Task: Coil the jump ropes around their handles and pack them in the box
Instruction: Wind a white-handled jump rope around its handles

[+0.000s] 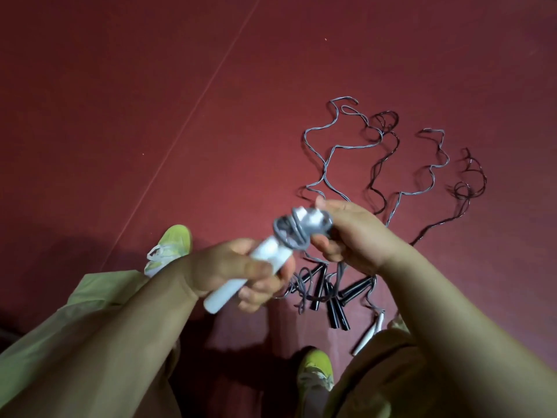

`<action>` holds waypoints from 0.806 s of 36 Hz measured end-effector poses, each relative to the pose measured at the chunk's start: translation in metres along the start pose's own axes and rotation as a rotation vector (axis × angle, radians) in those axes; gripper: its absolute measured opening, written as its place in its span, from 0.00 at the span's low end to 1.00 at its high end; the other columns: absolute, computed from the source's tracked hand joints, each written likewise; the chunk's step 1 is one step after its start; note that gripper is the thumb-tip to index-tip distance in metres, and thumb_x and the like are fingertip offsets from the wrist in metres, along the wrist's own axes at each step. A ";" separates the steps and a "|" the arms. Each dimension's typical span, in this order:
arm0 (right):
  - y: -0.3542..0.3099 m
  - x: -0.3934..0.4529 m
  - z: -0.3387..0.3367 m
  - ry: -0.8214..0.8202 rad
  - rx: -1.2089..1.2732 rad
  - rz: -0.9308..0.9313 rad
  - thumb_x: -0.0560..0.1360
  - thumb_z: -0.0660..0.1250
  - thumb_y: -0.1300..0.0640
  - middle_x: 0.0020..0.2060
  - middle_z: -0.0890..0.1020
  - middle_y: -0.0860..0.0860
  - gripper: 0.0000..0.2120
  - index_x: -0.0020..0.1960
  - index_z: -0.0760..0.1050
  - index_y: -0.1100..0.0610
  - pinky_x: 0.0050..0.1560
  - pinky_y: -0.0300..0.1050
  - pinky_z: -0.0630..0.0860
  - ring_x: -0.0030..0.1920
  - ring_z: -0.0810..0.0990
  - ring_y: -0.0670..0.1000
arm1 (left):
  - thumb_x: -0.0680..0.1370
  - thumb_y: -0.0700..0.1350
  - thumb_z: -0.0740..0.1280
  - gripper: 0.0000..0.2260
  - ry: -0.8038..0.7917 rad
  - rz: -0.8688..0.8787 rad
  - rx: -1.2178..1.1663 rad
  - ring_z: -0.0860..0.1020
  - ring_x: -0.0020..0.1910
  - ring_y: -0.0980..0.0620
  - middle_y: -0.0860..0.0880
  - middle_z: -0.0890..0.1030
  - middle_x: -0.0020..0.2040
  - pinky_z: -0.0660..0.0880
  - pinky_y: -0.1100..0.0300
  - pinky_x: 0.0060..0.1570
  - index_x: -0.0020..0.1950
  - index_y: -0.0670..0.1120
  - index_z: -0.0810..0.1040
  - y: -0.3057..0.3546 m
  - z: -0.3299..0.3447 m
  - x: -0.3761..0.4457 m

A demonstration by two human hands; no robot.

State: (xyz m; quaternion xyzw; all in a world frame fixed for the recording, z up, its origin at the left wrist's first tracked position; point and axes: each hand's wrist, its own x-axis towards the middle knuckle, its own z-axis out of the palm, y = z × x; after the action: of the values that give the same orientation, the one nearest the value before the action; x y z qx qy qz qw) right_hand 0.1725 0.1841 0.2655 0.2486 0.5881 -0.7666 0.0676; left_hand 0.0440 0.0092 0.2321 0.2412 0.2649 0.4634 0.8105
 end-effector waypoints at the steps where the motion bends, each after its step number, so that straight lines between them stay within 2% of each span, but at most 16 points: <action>1: -0.002 0.000 0.002 0.013 0.043 0.014 0.74 0.59 0.42 0.23 0.69 0.50 0.18 0.42 0.72 0.57 0.25 0.36 0.51 0.21 0.58 0.45 | 0.69 0.52 0.76 0.15 0.062 0.057 -0.023 0.68 0.26 0.59 0.53 0.71 0.33 0.66 0.66 0.28 0.49 0.46 0.79 0.001 -0.001 0.001; 3: -0.004 0.001 0.004 0.028 0.034 0.023 0.74 0.56 0.39 0.26 0.70 0.50 0.21 0.48 0.73 0.56 0.26 0.38 0.50 0.22 0.57 0.44 | 0.62 0.54 0.80 0.22 0.242 0.093 -0.041 0.66 0.25 0.58 0.52 0.70 0.31 0.64 0.65 0.25 0.47 0.44 0.76 0.002 0.000 0.004; 4: -0.002 0.002 0.005 0.039 -0.037 0.006 0.76 0.57 0.38 0.27 0.70 0.49 0.20 0.47 0.75 0.54 0.26 0.40 0.51 0.24 0.58 0.44 | 0.60 0.53 0.80 0.24 0.333 0.099 -0.034 0.65 0.24 0.57 0.52 0.69 0.31 0.63 0.65 0.24 0.46 0.44 0.74 0.002 0.000 0.007; 7: 0.006 0.003 0.011 0.082 -0.347 -0.061 0.76 0.57 0.40 0.26 0.70 0.45 0.17 0.41 0.76 0.51 0.27 0.38 0.57 0.26 0.62 0.45 | 0.67 0.48 0.72 0.13 0.563 0.085 0.009 0.64 0.23 0.57 0.52 0.69 0.30 0.62 0.65 0.24 0.46 0.44 0.73 0.004 0.003 0.014; 8: 0.008 0.004 0.014 0.110 -0.439 -0.072 0.76 0.58 0.40 0.26 0.71 0.44 0.18 0.41 0.77 0.52 0.28 0.38 0.60 0.25 0.63 0.44 | 0.69 0.47 0.69 0.10 0.617 0.072 0.033 0.64 0.23 0.57 0.52 0.70 0.29 0.61 0.65 0.24 0.46 0.45 0.73 0.004 0.004 0.015; 10: 0.012 0.006 0.018 0.148 -0.651 -0.076 0.80 0.59 0.42 0.27 0.72 0.44 0.20 0.45 0.77 0.57 0.33 0.41 0.65 0.27 0.66 0.42 | 0.71 0.46 0.69 0.08 0.724 0.034 0.122 0.65 0.23 0.57 0.53 0.70 0.29 0.60 0.65 0.23 0.45 0.46 0.73 0.002 0.002 0.019; 12: 0.018 0.007 0.023 0.137 -0.832 -0.042 0.81 0.56 0.43 0.31 0.73 0.47 0.21 0.48 0.77 0.61 0.39 0.46 0.69 0.32 0.70 0.46 | 0.70 0.48 0.71 0.09 0.855 0.000 0.246 0.65 0.22 0.57 0.52 0.70 0.29 0.60 0.66 0.23 0.43 0.47 0.72 -0.001 -0.002 0.021; 14: 0.020 0.007 0.029 0.119 -0.897 0.020 0.80 0.54 0.41 0.36 0.75 0.49 0.24 0.49 0.77 0.60 0.45 0.48 0.71 0.38 0.73 0.50 | 0.68 0.55 0.72 0.14 0.966 -0.027 0.402 0.65 0.24 0.55 0.51 0.69 0.30 0.62 0.63 0.26 0.38 0.48 0.70 -0.004 -0.006 0.024; 15: 0.020 0.007 0.031 0.122 -0.892 0.044 0.80 0.53 0.40 0.36 0.75 0.49 0.24 0.49 0.77 0.60 0.45 0.48 0.71 0.39 0.73 0.50 | 0.65 0.60 0.72 0.18 1.002 -0.052 0.494 0.66 0.26 0.52 0.51 0.69 0.30 0.63 0.61 0.29 0.36 0.49 0.70 -0.005 -0.007 0.025; 17: 0.020 0.007 0.032 0.143 -0.812 0.076 0.81 0.53 0.41 0.30 0.72 0.47 0.23 0.42 0.75 0.56 0.37 0.43 0.67 0.31 0.70 0.43 | 0.62 0.66 0.69 0.22 1.052 -0.115 0.648 0.67 0.30 0.50 0.51 0.69 0.31 0.63 0.56 0.34 0.36 0.48 0.70 -0.006 -0.008 0.028; 19: 0.020 0.009 0.030 0.177 -0.700 0.103 0.81 0.53 0.42 0.24 0.68 0.44 0.22 0.35 0.70 0.53 0.31 0.40 0.61 0.22 0.65 0.42 | 0.68 0.64 0.69 0.23 1.123 -0.188 0.797 0.68 0.32 0.49 0.50 0.70 0.33 0.62 0.56 0.35 0.40 0.43 0.72 -0.009 -0.008 0.032; 22: 0.024 0.011 0.028 0.228 -0.572 0.156 0.81 0.53 0.39 0.18 0.66 0.43 0.25 0.30 0.67 0.52 0.30 0.40 0.58 0.19 0.63 0.42 | 0.73 0.60 0.67 0.19 1.187 -0.249 0.994 0.71 0.36 0.47 0.49 0.73 0.37 0.63 0.55 0.34 0.43 0.44 0.71 -0.010 -0.003 0.036; 26: 0.029 0.013 0.027 0.286 -0.479 0.224 0.77 0.57 0.35 0.18 0.68 0.43 0.26 0.32 0.74 0.54 0.30 0.40 0.59 0.19 0.63 0.42 | 0.74 0.59 0.65 0.18 1.191 -0.288 1.168 0.74 0.42 0.44 0.51 0.73 0.38 0.65 0.53 0.36 0.40 0.47 0.64 -0.014 0.005 0.037; 29: 0.031 0.015 0.027 0.315 -0.436 0.226 0.76 0.60 0.36 0.20 0.68 0.44 0.25 0.34 0.76 0.56 0.30 0.41 0.59 0.20 0.63 0.45 | 0.75 0.58 0.66 0.19 1.189 -0.243 1.323 0.72 0.44 0.44 0.52 0.67 0.35 0.61 0.53 0.37 0.38 0.50 0.59 -0.015 0.009 0.034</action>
State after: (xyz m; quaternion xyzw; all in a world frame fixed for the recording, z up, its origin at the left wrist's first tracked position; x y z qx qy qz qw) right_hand 0.1638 0.1525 0.2368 0.4081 0.7110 -0.5616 0.1124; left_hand 0.0737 0.0315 0.2222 0.3494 0.8773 0.1752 0.2784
